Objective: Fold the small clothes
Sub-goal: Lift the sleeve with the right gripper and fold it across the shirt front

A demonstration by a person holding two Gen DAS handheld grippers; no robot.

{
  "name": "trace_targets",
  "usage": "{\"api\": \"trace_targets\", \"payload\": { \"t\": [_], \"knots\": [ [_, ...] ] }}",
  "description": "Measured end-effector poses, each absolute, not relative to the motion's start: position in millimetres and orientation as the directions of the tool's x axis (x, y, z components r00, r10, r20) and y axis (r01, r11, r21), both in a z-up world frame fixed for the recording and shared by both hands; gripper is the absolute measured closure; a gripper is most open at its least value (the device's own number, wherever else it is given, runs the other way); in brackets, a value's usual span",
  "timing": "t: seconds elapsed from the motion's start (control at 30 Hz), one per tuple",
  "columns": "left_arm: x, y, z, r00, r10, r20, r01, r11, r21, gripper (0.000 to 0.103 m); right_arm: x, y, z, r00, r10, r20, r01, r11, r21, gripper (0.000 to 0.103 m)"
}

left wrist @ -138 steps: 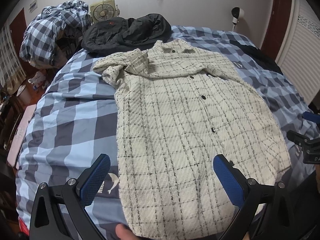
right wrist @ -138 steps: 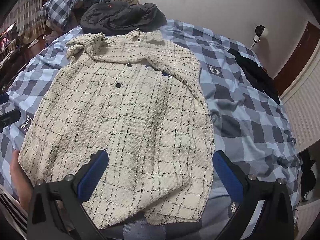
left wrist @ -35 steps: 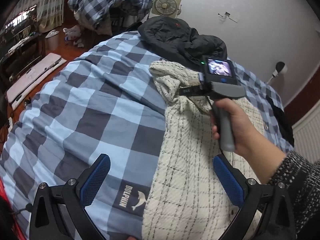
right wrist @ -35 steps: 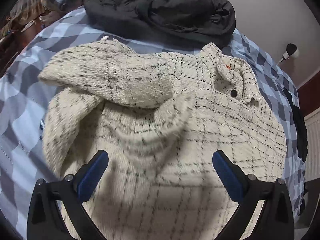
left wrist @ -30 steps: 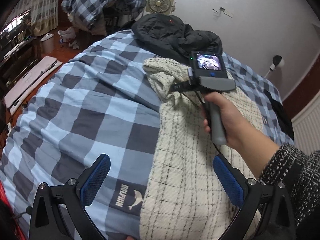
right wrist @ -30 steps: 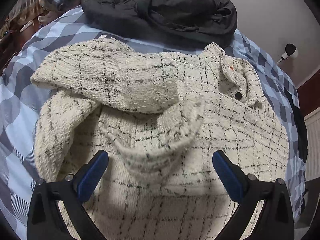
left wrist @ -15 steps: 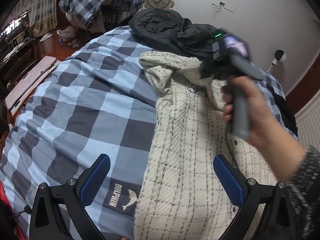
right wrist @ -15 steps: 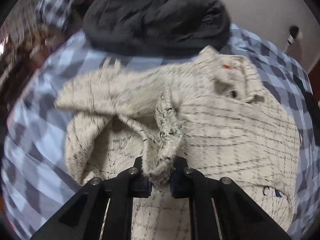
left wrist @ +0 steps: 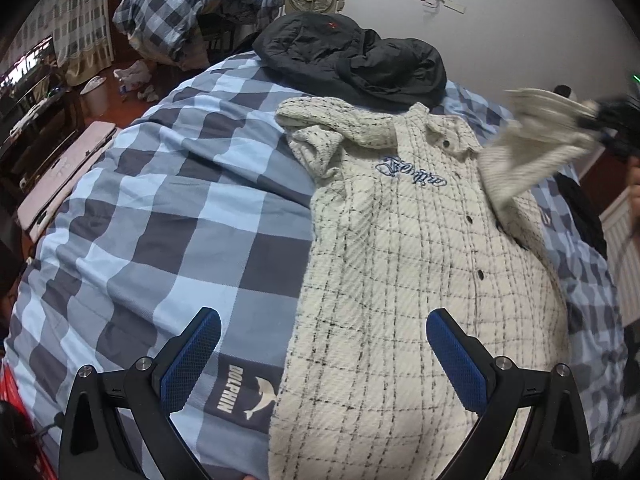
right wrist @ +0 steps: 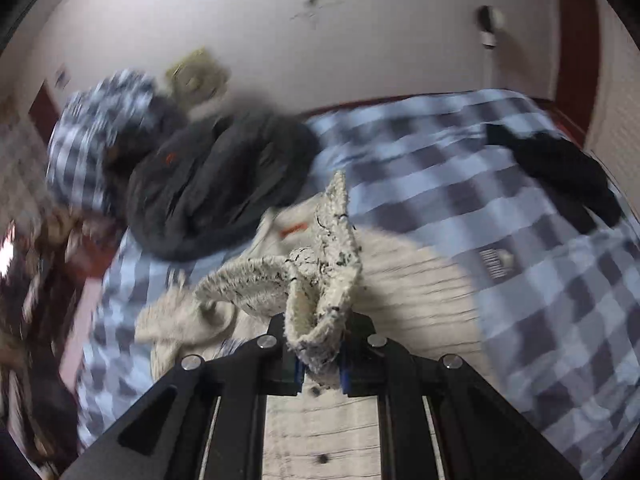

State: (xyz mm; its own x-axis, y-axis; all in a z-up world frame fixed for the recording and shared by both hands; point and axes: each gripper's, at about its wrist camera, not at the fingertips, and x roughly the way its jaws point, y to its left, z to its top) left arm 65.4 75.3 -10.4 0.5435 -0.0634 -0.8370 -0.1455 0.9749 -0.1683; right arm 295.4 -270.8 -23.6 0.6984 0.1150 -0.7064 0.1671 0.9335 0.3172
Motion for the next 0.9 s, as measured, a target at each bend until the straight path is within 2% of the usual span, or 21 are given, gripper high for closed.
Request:
{"api": "trace_targets", "payload": {
  "t": [0.13, 0.53, 0.63, 0.73, 0.9],
  "knots": [
    [66, 75, -13, 0.535, -0.06, -0.842, -0.148, 0.976, -0.163, 0.0, 281, -339, 8, 0.747, 0.041, -0.663, 0.279, 0.886, 0.37, 0.094],
    [71, 59, -18, 0.52, -0.026, -0.854, -0.113, 0.989, -0.099, 0.0, 288, -410, 80, 0.77, -0.27, -0.577, 0.46, 0.862, 0.211, 0.094],
    [71, 60, -19, 0.513, -0.032, -0.857, -0.112, 0.988, -0.104, 0.0, 281, -414, 108, 0.78, -0.343, -0.523, 0.484, 0.861, 0.157, 0.094],
    [72, 63, -18, 0.517, -0.046, -0.855, -0.119, 0.985, -0.125, 0.0, 273, -405, 126, 0.823, -0.295, -0.485, 0.431, 0.881, 0.195, 0.094],
    [70, 65, -16, 0.525, -0.044, -0.85, -0.126, 0.984, -0.128, 0.0, 259, -327, 140, 0.898, -0.112, -0.426, 0.198, 0.967, 0.162, 0.094]
  ]
}}
